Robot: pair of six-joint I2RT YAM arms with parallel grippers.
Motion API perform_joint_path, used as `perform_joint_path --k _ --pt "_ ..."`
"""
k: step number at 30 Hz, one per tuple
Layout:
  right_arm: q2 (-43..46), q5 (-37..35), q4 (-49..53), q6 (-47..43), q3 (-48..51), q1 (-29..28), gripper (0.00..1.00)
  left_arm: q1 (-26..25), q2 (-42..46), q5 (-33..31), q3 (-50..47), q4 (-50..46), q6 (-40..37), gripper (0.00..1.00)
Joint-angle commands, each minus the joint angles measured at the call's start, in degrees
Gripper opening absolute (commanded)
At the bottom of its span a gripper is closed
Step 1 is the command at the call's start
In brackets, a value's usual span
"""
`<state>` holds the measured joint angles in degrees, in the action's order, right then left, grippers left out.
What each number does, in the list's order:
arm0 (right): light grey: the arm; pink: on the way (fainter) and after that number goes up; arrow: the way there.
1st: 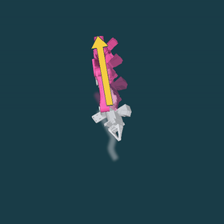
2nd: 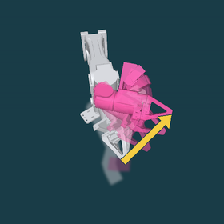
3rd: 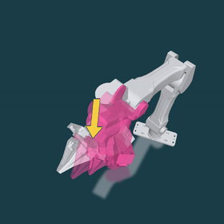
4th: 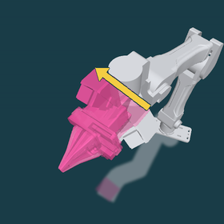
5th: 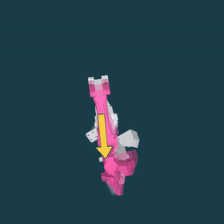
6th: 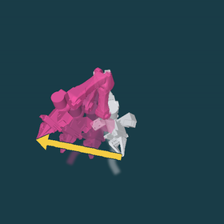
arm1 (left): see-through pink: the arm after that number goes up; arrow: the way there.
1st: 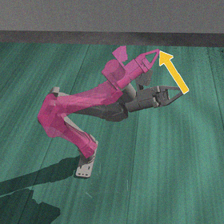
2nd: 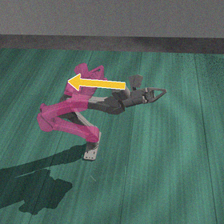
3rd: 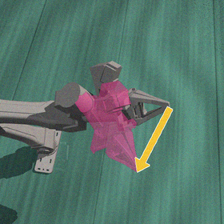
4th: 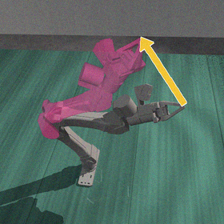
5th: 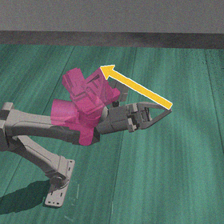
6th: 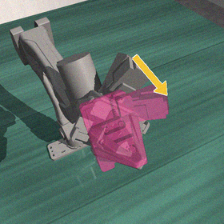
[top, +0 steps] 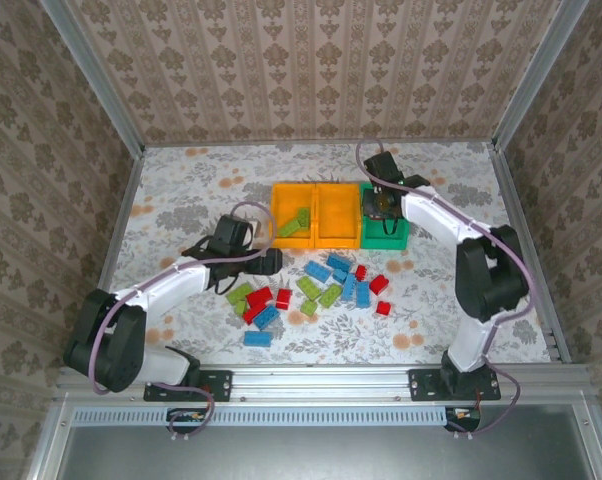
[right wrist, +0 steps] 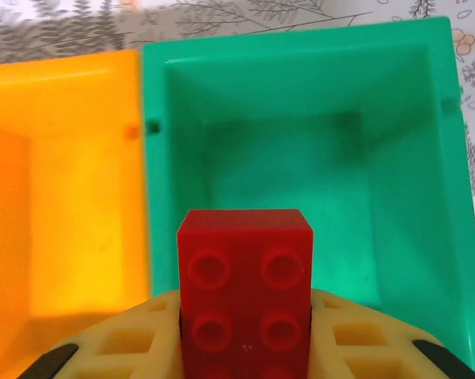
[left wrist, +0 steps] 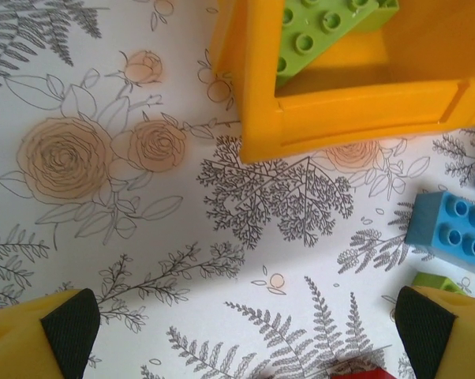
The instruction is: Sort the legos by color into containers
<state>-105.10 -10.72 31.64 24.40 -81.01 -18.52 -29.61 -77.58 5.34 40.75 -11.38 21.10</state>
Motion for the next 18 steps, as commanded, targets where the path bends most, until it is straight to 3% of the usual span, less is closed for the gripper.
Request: perform_joint_path --k 1,5,10,18 --pt "-4.67 -0.76 5.09 -4.16 -4.62 1.86 0.27 -1.10 -0.57 1.20 1.78 -2.53 -1.67 1.00" --pt "-9.01 -2.50 7.18 -3.90 -7.72 2.74 0.30 -2.73 -1.80 1.23 2.32 -4.29 -2.43 0.98" --pt "-10.42 -0.95 7.12 -3.37 -7.61 2.90 0.38 -5.33 -3.56 0.74 2.93 -6.94 -3.82 0.86" --pt "-9.97 0.18 6.62 -3.19 -6.89 2.81 0.50 -12.68 -3.78 -5.30 4.12 -10.45 -6.75 0.83"
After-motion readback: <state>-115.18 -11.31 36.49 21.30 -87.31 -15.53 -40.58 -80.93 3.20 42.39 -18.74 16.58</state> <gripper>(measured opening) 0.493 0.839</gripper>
